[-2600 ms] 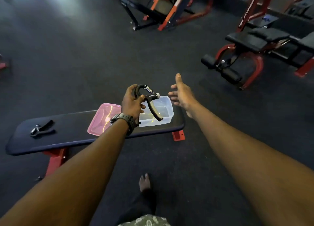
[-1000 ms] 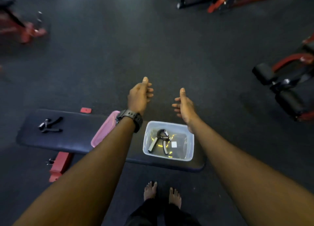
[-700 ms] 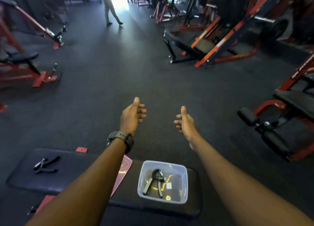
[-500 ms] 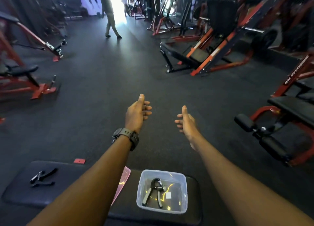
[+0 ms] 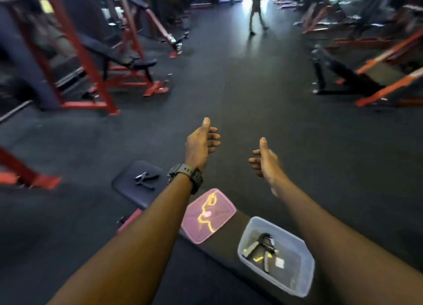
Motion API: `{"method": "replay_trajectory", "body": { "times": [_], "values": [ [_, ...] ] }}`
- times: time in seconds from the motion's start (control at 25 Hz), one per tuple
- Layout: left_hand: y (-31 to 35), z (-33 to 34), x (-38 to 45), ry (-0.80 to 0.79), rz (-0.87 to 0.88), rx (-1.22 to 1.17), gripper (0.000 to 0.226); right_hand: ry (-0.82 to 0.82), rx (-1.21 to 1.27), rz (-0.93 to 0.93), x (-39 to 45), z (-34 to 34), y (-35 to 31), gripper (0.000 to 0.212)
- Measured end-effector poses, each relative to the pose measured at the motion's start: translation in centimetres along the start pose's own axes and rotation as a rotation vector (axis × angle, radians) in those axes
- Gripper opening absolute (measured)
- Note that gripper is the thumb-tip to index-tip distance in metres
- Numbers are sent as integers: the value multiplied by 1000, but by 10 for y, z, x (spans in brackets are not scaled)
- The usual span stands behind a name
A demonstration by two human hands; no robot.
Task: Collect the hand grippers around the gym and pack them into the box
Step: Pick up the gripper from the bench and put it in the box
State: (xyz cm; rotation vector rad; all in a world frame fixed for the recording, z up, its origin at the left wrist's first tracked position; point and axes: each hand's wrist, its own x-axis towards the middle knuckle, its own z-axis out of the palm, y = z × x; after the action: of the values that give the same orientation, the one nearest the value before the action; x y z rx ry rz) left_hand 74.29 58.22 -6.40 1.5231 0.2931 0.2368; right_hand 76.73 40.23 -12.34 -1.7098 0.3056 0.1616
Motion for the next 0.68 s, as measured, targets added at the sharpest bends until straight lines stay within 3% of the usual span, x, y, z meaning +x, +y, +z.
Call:
{"method": "replay_trajectory", "body": {
  "times": [0.12, 0.2, 0.4, 0.68],
  "values": [
    [-27, -122, -5, 344, 4, -65, 39, -235, -35, 17, -19, 119, 0, 53],
    [-43, -186, -14, 451, -31, -69, 42, -363, -61, 38, -37, 186, 2, 52],
    [-53, -277, -14, 528, -64, -30, 61, -514, -189, -12, -56, 285, 6, 53],
    [-66, -313, 23, 500, -122, -10, 67, -477, -282, 4, -32, 338, 9, 57]
  ]
}}
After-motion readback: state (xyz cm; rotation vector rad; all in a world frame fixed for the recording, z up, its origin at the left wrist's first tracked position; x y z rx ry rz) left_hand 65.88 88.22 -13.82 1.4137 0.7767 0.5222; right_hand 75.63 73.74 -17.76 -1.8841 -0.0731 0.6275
